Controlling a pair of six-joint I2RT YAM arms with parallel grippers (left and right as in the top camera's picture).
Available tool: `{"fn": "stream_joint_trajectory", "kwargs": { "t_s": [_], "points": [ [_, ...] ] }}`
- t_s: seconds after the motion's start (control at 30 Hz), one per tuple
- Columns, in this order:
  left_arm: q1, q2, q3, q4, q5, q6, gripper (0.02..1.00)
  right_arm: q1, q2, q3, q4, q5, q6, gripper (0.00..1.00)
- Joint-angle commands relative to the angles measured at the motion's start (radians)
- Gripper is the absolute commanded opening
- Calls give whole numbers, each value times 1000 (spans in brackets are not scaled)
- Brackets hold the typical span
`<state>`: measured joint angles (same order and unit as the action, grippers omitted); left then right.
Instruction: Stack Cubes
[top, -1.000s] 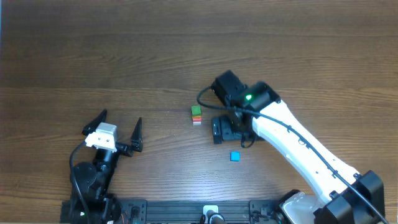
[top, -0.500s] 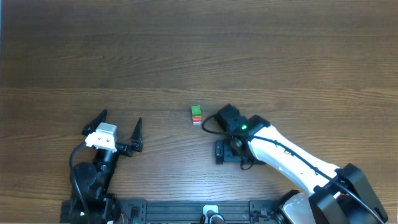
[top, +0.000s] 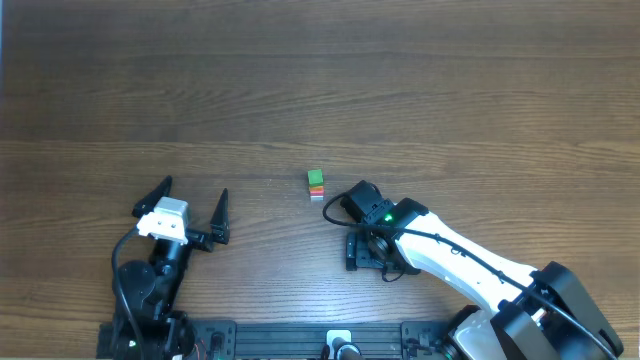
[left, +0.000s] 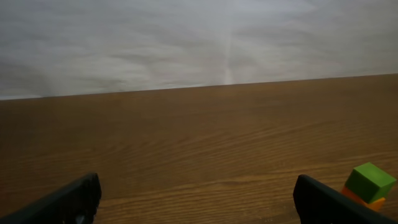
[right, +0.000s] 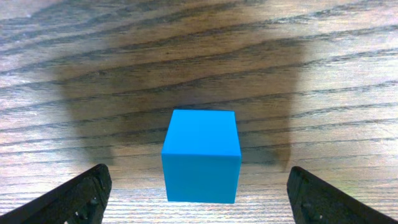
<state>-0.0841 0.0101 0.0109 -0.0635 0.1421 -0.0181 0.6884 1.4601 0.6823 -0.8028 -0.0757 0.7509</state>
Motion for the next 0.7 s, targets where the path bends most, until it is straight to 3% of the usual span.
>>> {"fn": "stream_joint_trajectory", "kwargs": {
  "t_s": [0.03,0.37,0.7],
  "points": [
    [-5,-5,-5,-1,-5,18,998,3,-16,14,11,33,-34,858],
    [-5,-5,-5,-1,-5,18,998,-19,-16,16,34,58,-76,735],
    [-5,-5,-5,-1,-5,18,1000,-20,-16,16,33,58,-75,492]
  ]
}}
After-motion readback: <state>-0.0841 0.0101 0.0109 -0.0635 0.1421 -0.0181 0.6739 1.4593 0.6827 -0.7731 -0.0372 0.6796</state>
